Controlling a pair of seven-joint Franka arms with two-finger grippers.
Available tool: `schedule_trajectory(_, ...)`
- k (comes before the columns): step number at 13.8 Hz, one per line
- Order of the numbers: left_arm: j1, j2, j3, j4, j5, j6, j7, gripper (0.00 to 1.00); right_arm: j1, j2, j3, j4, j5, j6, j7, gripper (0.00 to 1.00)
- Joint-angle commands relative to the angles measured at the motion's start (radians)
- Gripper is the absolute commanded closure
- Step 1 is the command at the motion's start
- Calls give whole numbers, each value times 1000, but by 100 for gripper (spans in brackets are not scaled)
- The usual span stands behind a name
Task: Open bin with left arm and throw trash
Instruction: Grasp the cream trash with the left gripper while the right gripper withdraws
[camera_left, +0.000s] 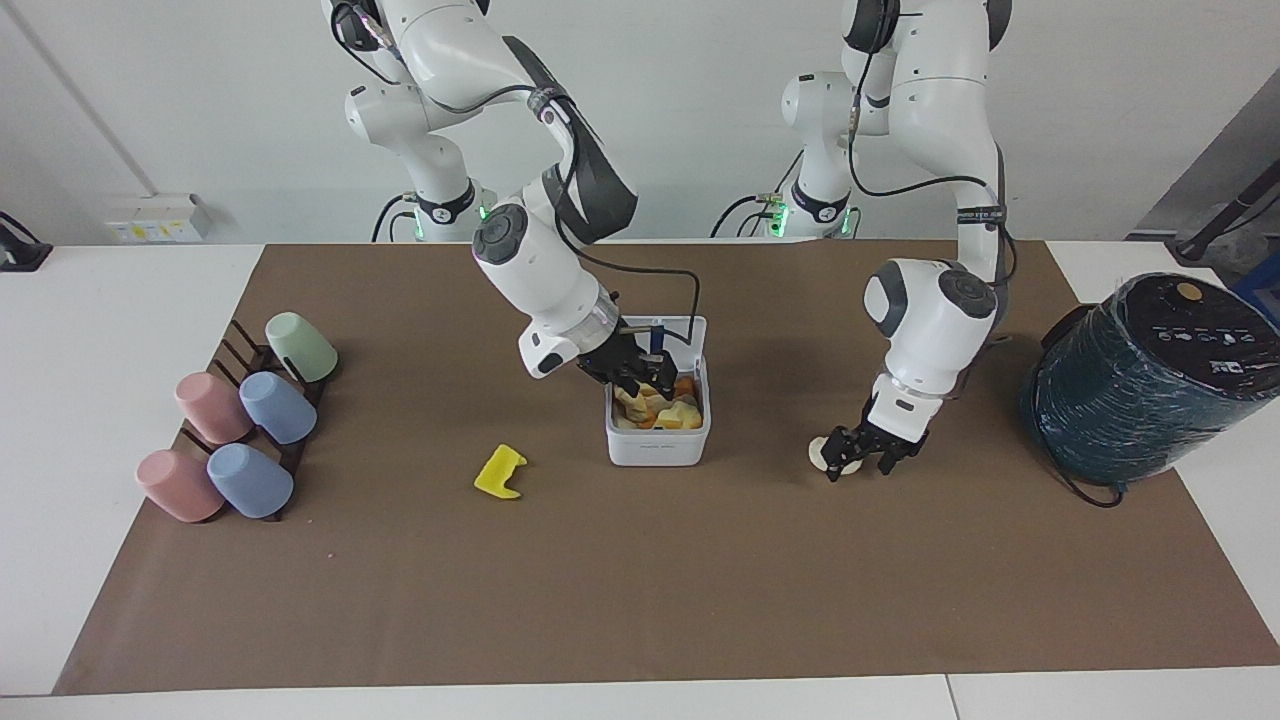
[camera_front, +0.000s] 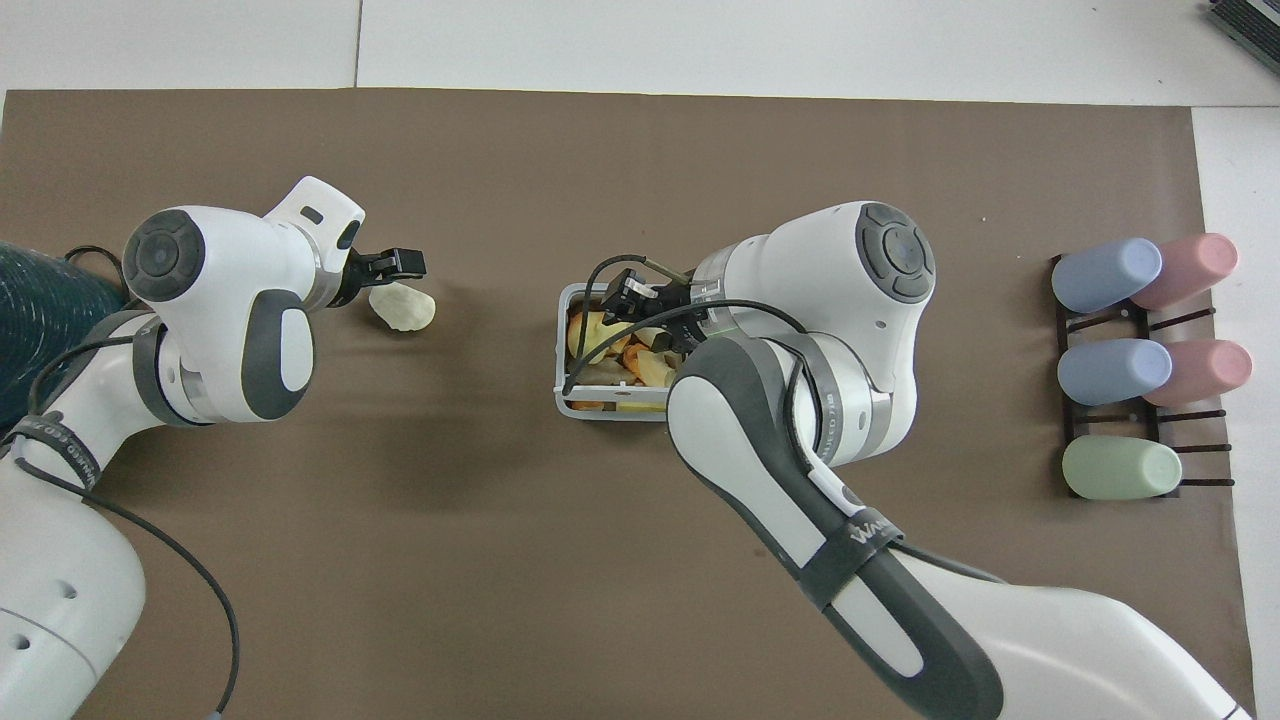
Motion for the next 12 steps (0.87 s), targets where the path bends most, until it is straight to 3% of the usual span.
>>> schedule_trajectory(1,-15,-14,1,-37,14,11,3,48,-11,-43,-6,0,-37,-40,-22,0)
schedule_trajectory(4,-29,-23,1,-48,14,-42,1,84,-59,-125,-9,-7,-345,-140,-24,0)
schedule_trajectory(6,-30,-25,1,-36,14,-88,1,100,-138,-141,-8,-26,-411,-136,-115,0)
schedule_trajectory(9,-40,-17,1,44,14,-154,-5,100,-244,-126,-8,-133,-419,30,-458,0)
schedule_trajectory(12,-56,-19,-1,179,12,-292,-70,100,-264,-7,-8,-152,-419,175,-528,0)
